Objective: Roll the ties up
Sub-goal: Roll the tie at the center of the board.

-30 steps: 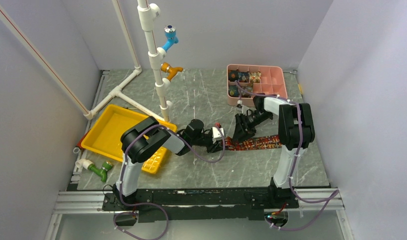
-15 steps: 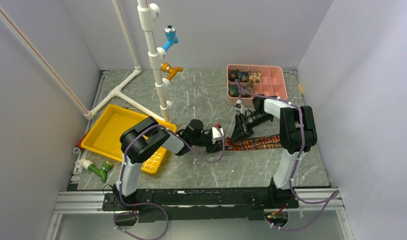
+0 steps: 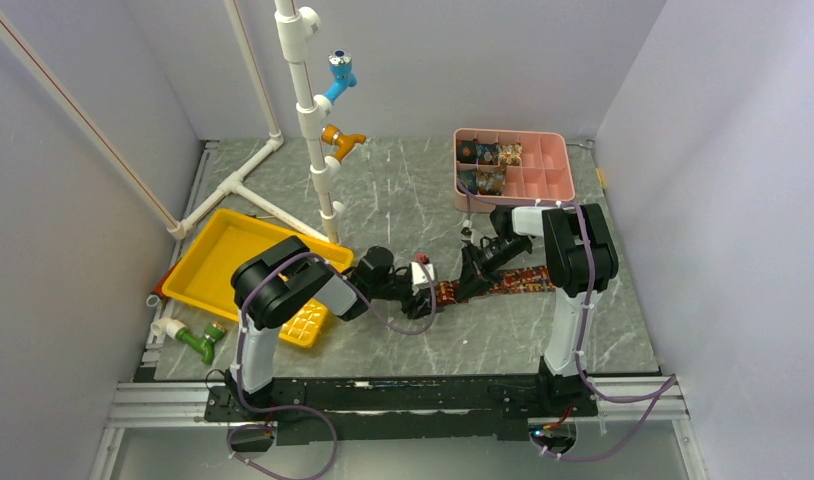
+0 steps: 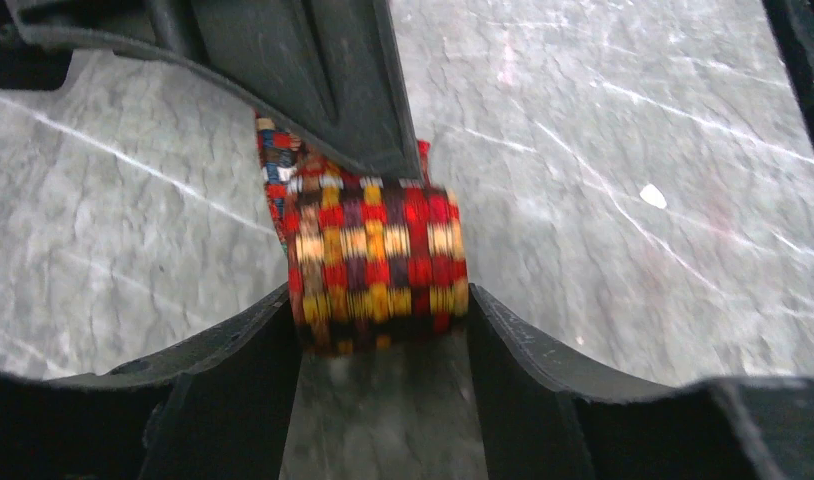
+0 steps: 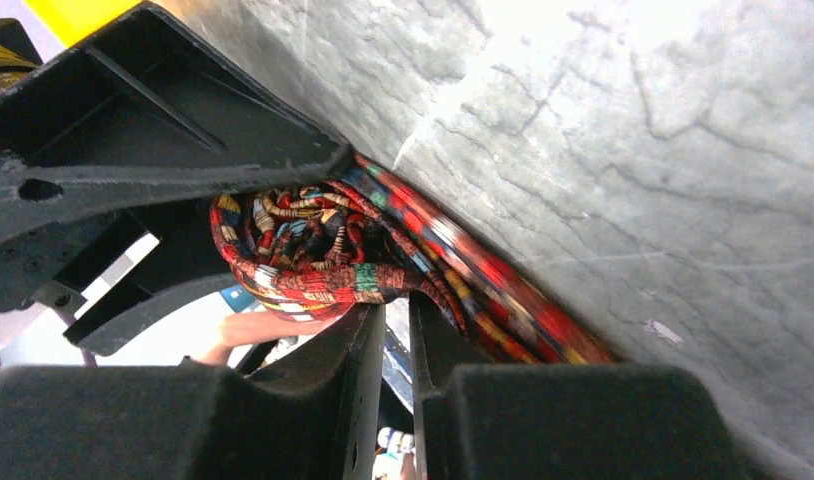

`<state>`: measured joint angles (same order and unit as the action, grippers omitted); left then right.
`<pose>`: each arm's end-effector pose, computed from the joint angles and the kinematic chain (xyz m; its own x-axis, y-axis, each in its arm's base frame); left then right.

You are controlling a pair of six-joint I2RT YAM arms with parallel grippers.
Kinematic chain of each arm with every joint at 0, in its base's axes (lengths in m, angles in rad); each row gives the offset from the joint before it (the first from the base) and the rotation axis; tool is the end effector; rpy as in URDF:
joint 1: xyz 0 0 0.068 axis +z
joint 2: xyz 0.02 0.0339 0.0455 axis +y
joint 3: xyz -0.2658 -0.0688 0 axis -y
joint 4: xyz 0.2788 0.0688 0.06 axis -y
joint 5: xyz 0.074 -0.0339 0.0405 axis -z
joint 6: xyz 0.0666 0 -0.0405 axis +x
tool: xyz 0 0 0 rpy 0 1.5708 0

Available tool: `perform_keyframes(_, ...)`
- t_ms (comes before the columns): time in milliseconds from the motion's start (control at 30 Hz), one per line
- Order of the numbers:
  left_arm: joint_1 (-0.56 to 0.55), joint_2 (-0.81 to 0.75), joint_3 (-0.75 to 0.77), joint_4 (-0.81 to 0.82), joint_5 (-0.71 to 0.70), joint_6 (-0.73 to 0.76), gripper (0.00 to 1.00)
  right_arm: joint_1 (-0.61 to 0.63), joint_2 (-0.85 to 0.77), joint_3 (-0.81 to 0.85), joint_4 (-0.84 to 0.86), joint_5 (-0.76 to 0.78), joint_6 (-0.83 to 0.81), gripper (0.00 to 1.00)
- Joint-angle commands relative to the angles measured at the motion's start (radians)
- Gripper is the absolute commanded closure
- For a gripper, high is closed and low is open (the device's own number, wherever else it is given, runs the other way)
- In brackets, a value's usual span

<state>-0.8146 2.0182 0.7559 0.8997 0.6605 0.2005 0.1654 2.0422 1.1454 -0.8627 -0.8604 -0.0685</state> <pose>0.2414 -0.3155 0.0608 -0.0457 0.2777 -0.9596 0.9971 0.0707 -0.0270 0.3266 0.1057 0.0546 -0.9688 -0.2070 0.1362 -0.0335 0.6540 0.7557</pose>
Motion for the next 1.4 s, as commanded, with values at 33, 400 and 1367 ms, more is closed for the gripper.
perform_keyframes(33,0.047,-0.016,-0.14,0.011,0.039,-0.036,0.35,-0.004,0.061,0.0,0.087,0.251,-0.009,0.83)
perform_keyframes(400,0.026,0.077,-0.069,0.192,0.087,-0.019,0.19,-0.001,0.078,0.013,0.075,0.23,-0.029,0.84)
perform_keyframes(1367,-0.042,0.115,0.054,0.249,0.029,0.015,0.31,0.033,0.071,0.012,0.07,0.158,-0.038,0.81)
